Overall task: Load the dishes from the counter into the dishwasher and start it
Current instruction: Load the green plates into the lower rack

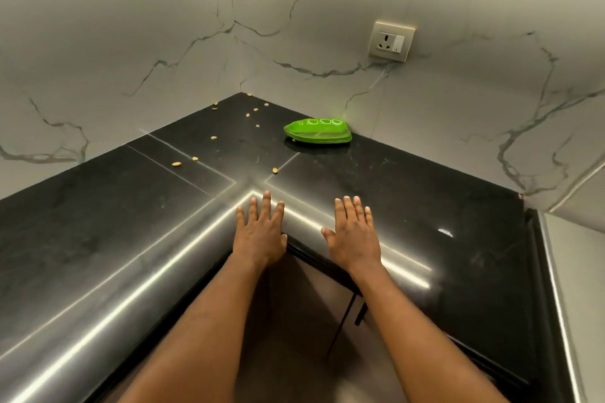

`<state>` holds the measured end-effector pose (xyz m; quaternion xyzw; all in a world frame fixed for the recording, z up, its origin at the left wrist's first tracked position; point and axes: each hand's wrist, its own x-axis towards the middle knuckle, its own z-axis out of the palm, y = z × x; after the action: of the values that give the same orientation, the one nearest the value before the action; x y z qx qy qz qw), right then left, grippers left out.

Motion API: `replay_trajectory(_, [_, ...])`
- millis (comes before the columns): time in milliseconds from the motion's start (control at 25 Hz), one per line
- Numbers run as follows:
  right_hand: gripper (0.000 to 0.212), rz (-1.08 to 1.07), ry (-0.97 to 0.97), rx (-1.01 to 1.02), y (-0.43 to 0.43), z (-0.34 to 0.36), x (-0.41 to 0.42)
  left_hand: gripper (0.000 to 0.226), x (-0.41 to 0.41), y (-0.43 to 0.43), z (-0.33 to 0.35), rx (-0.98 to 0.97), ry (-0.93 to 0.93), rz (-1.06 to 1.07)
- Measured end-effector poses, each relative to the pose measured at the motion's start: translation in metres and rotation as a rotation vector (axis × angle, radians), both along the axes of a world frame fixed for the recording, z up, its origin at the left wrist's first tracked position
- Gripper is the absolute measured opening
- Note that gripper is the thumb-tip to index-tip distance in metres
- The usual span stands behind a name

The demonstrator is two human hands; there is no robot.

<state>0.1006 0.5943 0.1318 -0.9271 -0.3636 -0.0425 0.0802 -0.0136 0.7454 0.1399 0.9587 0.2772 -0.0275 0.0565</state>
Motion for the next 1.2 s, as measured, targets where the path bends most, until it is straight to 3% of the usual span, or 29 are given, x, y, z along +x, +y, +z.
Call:
replay_trajectory(400, [0.069,-0.118,0.004,-0.074,0.092,0.008,0.07,0.083,0.092,0.1,-0.01,-0.063,0.077,-0.154])
replay_trajectory(960, [0.065,-0.033,0.003,-0.162,0.177,-0.016,0.239,0.118,0.238,0.185,-0.037,-0.092,0.254,-0.107])
replay_trajectory(1200, [0.062,0.053,-0.01,-0.207,0.206,-0.032,0.31,0.136,0.309,0.2,-0.04,-0.252,0.518,-0.128])
